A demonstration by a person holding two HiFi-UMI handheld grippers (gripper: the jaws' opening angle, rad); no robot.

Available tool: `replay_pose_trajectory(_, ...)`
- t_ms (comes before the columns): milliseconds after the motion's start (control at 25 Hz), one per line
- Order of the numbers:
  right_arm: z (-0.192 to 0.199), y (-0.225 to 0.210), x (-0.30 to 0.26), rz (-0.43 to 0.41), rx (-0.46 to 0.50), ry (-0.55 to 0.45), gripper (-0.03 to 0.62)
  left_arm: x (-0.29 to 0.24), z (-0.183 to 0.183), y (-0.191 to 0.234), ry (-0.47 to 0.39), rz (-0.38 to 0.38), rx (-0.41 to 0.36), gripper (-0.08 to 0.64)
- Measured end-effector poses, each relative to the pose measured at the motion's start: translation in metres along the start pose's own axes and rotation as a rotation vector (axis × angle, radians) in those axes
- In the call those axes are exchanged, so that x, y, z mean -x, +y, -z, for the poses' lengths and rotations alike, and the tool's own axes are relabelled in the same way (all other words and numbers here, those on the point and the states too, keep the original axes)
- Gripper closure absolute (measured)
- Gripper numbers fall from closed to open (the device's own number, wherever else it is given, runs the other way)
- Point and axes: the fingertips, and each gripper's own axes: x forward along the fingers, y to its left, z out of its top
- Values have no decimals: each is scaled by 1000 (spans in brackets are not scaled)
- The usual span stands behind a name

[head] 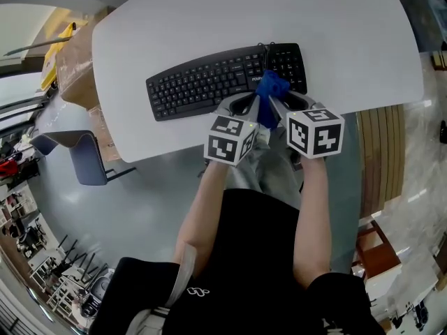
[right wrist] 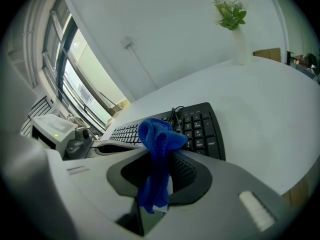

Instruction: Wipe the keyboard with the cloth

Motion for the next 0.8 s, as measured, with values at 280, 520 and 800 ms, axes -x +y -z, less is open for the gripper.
replay_pose_trajectory(280, 0, -16, 8, 8, -21, -11, 497, -11, -7, -9, -5, 17, -8, 561)
replay_pose_trajectory(520, -4, -26, 15, 14, -26, -27, 497, -17, -18, -13, -38, 30, 11, 561)
replay_pose_trajectory(800, -4, -45, 22, 77, -35, -18, 497, -23, -24, -24, -52, 55, 16, 561)
